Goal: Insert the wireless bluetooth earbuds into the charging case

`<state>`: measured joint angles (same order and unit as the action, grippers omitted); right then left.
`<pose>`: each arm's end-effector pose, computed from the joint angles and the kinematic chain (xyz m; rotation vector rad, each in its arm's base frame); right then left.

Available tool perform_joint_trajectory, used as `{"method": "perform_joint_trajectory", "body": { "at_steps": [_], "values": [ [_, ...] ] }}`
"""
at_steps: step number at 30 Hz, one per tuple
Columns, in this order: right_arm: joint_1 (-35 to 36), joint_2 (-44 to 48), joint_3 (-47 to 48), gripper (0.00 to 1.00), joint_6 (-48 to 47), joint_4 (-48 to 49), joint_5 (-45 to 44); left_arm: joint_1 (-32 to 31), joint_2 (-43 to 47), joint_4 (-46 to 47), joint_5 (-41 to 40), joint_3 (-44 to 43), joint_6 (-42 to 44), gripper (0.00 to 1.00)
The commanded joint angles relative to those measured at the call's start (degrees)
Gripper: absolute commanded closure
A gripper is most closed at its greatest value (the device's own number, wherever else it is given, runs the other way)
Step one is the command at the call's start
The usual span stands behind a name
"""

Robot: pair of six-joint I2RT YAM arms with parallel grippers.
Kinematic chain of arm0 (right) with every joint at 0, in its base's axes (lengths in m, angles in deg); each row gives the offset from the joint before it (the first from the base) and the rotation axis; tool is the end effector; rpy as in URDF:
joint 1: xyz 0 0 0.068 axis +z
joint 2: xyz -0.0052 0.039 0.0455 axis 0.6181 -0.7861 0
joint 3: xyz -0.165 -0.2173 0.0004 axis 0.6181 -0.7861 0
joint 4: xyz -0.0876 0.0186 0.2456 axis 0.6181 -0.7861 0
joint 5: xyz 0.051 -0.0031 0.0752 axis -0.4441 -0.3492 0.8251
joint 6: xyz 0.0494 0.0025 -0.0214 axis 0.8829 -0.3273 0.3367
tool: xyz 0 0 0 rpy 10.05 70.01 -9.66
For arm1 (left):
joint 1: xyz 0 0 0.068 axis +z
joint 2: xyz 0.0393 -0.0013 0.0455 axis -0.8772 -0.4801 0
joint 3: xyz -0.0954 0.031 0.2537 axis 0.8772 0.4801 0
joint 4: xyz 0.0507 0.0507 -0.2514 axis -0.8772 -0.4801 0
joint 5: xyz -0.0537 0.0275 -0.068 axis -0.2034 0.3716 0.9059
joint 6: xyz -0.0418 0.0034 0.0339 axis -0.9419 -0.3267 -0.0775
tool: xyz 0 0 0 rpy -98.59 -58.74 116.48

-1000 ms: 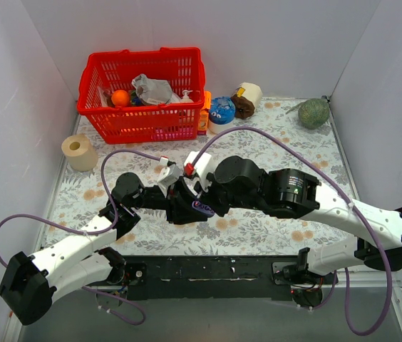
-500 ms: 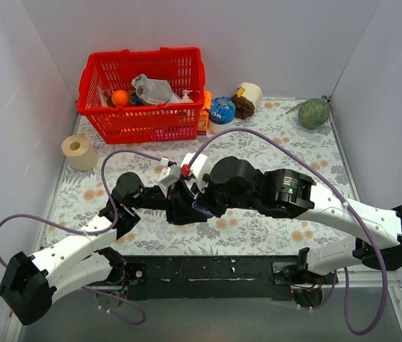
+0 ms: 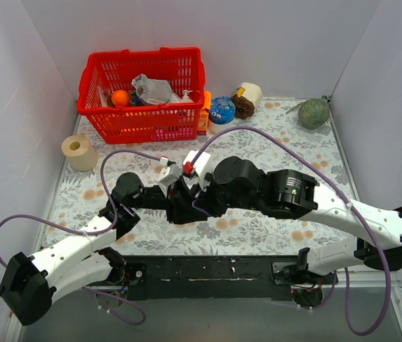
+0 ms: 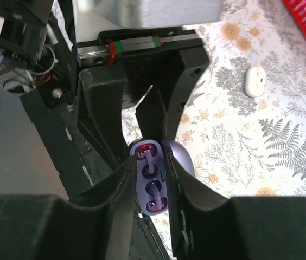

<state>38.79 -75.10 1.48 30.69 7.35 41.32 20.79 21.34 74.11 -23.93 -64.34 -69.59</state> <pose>0.0670 0.2558 0.4356 -1.1658 1.8404 0.6235 0.1350 -0.1541 0.2922 0.6251 1.8767 -2.0275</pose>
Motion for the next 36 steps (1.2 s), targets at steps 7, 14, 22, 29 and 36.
{"method": "perform_joint_trajectory", "body": {
  "at_steps": [7, 14, 22, 29, 36],
  "values": [
    [-4.3, 8.2, -1.1, 0.79, 7.8, 3.8, -15.1, -0.1, 3.2, 2.3, -2.5, 0.2, 1.2, 1.0],
    [-7.2, 6.6, -6.2, 0.99, 9.2, 4.2, -7.4, -0.1, 4.6, 5.4, -4.0, 1.4, 1.0, 1.0],
    [-7.1, 7.2, -7.7, 0.99, 7.3, 8.9, 3.6, -0.1, 4.3, 5.8, -5.0, 1.0, 1.1, 1.0],
    [-5.7, 8.1, -8.0, 0.99, 6.7, 10.2, 5.8, -0.1, 3.7, 5.1, -6.0, 0.4, 1.2, 1.0],
    [-5.3, 10.5, -9.6, 0.99, 13.4, 7.0, -11.5, -0.1, 3.4, 1.4, -10.4, -0.4, 1.4, 1.0]
  ]
}}
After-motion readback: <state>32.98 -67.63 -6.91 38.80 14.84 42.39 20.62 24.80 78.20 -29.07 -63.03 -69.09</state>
